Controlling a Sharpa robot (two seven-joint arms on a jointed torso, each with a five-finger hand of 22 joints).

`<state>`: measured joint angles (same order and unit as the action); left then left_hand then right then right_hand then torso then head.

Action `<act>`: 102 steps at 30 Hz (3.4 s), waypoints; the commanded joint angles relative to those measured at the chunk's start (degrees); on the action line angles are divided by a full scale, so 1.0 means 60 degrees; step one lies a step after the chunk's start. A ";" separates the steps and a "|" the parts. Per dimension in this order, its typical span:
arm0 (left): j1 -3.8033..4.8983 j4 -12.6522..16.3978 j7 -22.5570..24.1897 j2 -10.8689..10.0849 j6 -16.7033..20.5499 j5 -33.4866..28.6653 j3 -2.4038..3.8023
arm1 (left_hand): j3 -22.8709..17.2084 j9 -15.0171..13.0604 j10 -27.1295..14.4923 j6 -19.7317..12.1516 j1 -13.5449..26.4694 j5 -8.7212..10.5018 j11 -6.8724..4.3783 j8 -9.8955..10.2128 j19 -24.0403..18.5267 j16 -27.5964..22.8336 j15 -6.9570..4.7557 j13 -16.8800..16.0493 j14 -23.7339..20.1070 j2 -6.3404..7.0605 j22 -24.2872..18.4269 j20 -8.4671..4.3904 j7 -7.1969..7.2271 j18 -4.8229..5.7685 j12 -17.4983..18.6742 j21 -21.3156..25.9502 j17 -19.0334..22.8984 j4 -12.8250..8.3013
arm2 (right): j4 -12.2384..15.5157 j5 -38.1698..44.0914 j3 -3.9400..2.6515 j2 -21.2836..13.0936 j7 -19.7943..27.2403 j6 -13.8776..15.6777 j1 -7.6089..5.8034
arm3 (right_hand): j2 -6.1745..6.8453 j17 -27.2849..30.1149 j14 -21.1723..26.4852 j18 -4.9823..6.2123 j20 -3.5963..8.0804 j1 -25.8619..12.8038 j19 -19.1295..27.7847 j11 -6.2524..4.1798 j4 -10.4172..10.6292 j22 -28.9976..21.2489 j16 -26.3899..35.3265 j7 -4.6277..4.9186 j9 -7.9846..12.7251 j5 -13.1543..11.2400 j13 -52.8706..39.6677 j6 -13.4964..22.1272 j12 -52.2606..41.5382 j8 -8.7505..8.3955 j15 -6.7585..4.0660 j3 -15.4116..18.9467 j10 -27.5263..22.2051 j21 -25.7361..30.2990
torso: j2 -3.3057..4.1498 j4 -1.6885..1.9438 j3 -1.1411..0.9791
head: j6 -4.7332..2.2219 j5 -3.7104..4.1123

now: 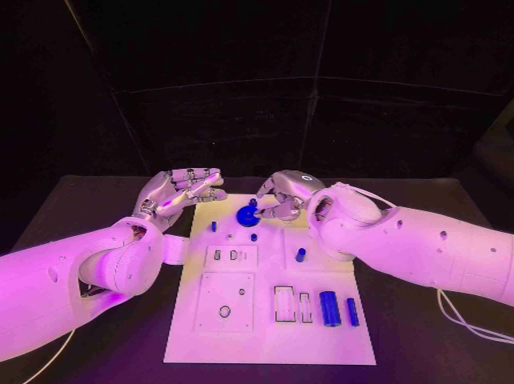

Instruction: Assemble the parts on the task board

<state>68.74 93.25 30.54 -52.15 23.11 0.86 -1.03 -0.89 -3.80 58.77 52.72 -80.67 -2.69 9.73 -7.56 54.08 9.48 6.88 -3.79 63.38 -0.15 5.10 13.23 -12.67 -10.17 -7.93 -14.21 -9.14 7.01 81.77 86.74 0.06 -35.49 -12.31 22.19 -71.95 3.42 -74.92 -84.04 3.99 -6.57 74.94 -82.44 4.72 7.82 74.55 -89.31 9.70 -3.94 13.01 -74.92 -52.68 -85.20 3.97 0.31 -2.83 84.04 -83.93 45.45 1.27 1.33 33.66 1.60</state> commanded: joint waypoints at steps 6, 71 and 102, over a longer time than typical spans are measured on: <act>0.0015 0.0034 0.0055 -0.0077 -0.0106 0.0048 0.0008 | -0.0015 0.0006 0.0052 0.0053 -0.0056 -0.0044 -0.0008 0.0059 0.0068 -0.0044 0.0022 0.0007 0.0011 -0.0070 -0.0018 0.0029 -0.0010 -0.0065 0.0072 0.0060 -0.0020 -0.0076 | 0.0539 -0.2147 0.0002 -0.1746 0.1728 0.0280 -0.0027 | 0.0088 -0.2291 -0.0943 -0.0138 -0.0010 0.0667 -0.0023 0.0028 -0.0527 -0.0011 -0.0038 0.0021 0.0007 -0.0080 -0.1603 0.0023 0.0047 -0.0031 0.0042 -0.0027 0.0256 -0.0044 | -0.0044 -0.0155 -0.0025 | -0.0075 0.0061; 0.0009 -0.0265 0.0038 0.0111 -0.0212 0.0048 0.0006 | -0.0034 0.0000 0.0115 0.0104 -0.0102 -0.0044 -0.0030 0.0069 0.0115 -0.0059 0.0002 0.0001 0.0073 -0.0102 -0.0031 0.0015 0.0013 -0.0069 0.0090 0.0059 -0.0048 -0.0142 | -0.0943 -0.2545 0.0014 -0.2312 0.2240 -0.0822 0.0517 | -0.0248 -0.2288 -0.0943 -0.0133 0.0029 0.1208 -0.0004 -0.0026 -0.1181 -0.0032 -0.0034 -0.0026 -0.0041 -0.0088 -0.1625 -0.0464 0.0040 0.0138 -0.0003 -0.0239 0.0279 -0.0031 | -0.0034 -0.0142 -0.0041 | 0.0043 0.0186; 0.0008 -0.0302 0.0043 0.0139 -0.0203 0.0048 0.0006 | -0.0042 0.0002 0.0121 0.0108 -0.0118 -0.0045 -0.0030 0.0081 0.0125 -0.0072 -0.0001 0.0003 0.0081 -0.0112 -0.0037 0.0011 0.0011 -0.0068 0.0105 0.0062 -0.0054 -0.0167 | -0.0997 -0.2434 0.0012 -0.2261 0.2208 -0.0851 0.0549 | -0.0483 -0.2331 -0.0952 -0.0143 0.0122 0.1132 -0.0039 -0.0168 -0.1317 0.0027 -0.0049 -0.0196 -0.0063 -0.0126 -0.1784 -0.1103 -0.0110 0.0296 -0.0120 -0.0608 0.0423 -0.0056 | -0.0034 -0.0142 -0.0052 | 0.0099 0.0238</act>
<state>68.72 91.40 30.51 -51.39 22.48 0.86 -1.04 -1.12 -3.83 58.97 52.93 -81.15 -2.69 9.52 -7.34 54.47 9.27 6.88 -3.83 63.38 -0.62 4.93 13.24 -12.47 -10.17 -7.52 -14.21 -9.40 6.47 75.70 71.85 0.16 -49.11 0.71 17.21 -68.58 1.09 -74.93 -83.98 3.99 -6.23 81.80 -82.54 4.07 -0.10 74.68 -89.31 8.49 -4.26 12.47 -74.92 -59.06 -85.47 5.61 -0.08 -6.28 83.83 -83.92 45.24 0.39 1.01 34.24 3.00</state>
